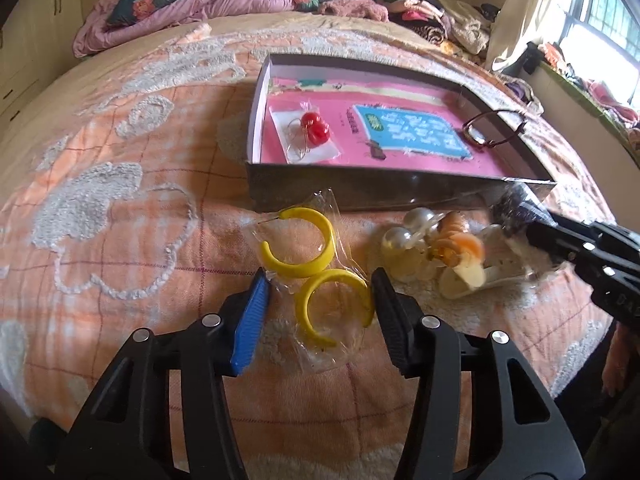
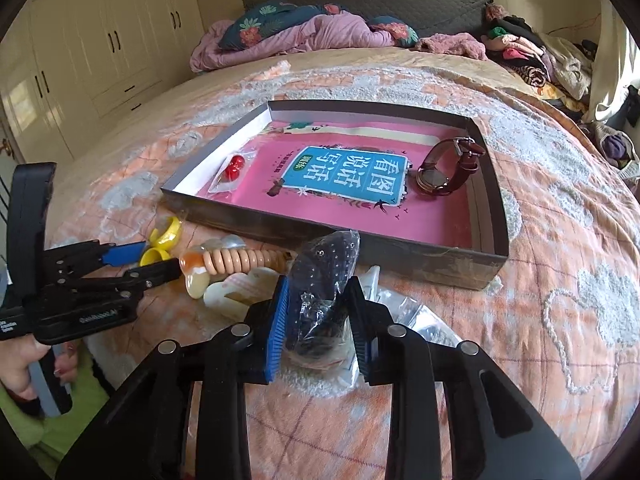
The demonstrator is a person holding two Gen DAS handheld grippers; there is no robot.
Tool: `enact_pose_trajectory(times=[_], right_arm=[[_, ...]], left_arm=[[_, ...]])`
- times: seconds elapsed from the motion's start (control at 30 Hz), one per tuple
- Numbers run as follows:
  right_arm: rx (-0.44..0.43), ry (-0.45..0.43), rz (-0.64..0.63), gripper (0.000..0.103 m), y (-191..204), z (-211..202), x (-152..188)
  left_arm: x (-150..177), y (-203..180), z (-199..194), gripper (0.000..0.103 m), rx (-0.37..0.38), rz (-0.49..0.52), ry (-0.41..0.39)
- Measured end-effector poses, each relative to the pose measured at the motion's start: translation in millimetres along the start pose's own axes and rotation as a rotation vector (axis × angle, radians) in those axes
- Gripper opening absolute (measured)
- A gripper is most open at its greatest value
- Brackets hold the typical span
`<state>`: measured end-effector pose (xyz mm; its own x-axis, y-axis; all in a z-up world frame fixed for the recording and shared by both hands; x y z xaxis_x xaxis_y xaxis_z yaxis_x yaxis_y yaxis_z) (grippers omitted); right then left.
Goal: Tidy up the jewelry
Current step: 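Grasp the black beaded bracelet bag with the right tool while the left tool grasps the yellow bangles bag, then carry the black bracelet bag into the box and release while the left tool places the yellow bangles inside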
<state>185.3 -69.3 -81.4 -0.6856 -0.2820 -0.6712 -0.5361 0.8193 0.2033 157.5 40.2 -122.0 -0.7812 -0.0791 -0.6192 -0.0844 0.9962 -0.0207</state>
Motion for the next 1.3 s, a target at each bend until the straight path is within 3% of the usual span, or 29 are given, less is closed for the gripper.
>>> enact_pose_trajectory(times=[0.2, 0.5, 0.87, 1.3], right_arm=[[-0.031, -0.011, 0.034, 0.027, 0, -7, 2], [-0.059, -0.093, 0.03, 0.027, 6, -38, -15], [-0.021, -0.165, 0.063, 0.027, -16, -61, -28], [0.035, -0.196, 0.126, 0.027, -54, -64, -37]], left_arm=[[-7, 1, -16, 0.043, 0.012, -0.013, -0.029], [-29, 9, -35, 0.043, 0.023, -0.045, -0.079], [-64, 2, -38, 0.043, 0.03, -0.038, -0.127], [-88, -29, -20, 0.043, 0.059, 0.005, -0.128]])
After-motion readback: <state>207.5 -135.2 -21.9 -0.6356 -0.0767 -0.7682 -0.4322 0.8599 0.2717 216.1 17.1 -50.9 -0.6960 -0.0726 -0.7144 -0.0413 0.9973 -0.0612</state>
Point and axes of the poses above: each gripper's, at about its wrist camera, not at the fingertips, and z roughly the way its jaws point, y to its left, x to its underside, the point moved 8 cm from there along z, roughly the way its jaws point, and after that the axes turned 7 degrees about -x, right-handed, at the moved point
